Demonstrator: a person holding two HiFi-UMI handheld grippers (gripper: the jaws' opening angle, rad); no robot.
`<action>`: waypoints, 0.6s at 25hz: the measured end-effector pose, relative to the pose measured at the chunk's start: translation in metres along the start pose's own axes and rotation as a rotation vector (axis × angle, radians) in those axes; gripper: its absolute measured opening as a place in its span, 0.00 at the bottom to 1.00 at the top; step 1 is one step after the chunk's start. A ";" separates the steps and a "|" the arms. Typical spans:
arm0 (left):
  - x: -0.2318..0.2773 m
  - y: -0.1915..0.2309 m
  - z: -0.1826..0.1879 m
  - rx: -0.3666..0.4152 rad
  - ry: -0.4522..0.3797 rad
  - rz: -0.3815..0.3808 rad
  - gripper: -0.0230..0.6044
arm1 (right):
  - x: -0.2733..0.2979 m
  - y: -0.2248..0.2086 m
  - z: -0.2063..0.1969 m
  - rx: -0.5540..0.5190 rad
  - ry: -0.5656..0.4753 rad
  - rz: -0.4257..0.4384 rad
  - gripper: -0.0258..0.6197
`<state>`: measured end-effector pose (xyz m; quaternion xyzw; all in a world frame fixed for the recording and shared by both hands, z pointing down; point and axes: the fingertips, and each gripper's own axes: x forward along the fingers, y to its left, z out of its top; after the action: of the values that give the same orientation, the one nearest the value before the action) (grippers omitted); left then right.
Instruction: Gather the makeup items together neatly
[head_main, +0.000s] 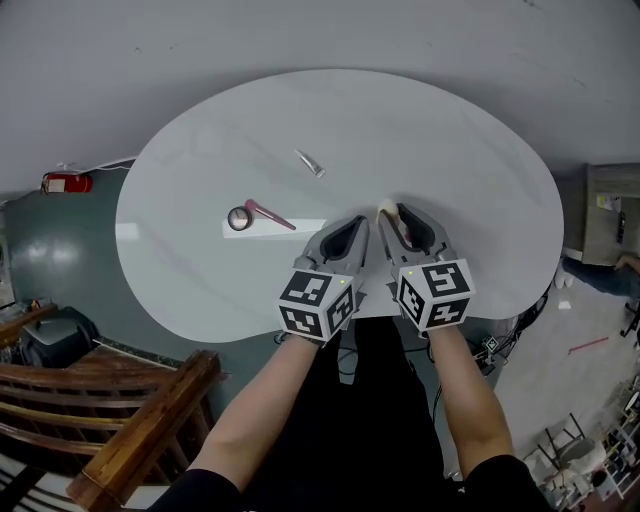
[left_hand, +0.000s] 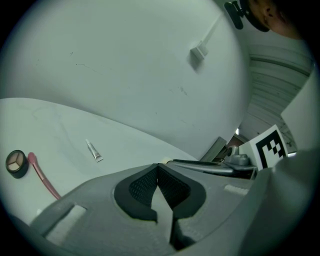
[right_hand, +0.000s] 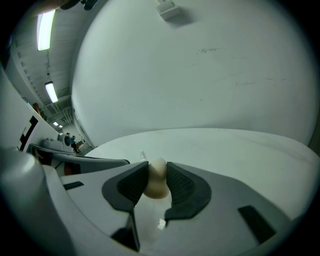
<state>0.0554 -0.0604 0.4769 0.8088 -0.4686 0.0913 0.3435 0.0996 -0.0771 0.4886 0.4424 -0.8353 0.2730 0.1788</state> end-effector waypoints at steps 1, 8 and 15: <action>0.005 -0.001 0.000 0.000 0.005 0.001 0.05 | 0.002 -0.006 -0.001 -0.004 0.005 -0.004 0.23; 0.030 0.003 -0.002 -0.011 0.027 0.022 0.05 | 0.024 -0.035 -0.005 -0.023 0.023 -0.018 0.23; 0.039 0.012 -0.005 -0.024 0.031 0.043 0.05 | 0.044 -0.039 -0.008 -0.069 0.015 -0.012 0.24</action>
<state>0.0675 -0.0889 0.5047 0.7929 -0.4816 0.1057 0.3581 0.1084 -0.1186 0.5306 0.4387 -0.8404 0.2463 0.2017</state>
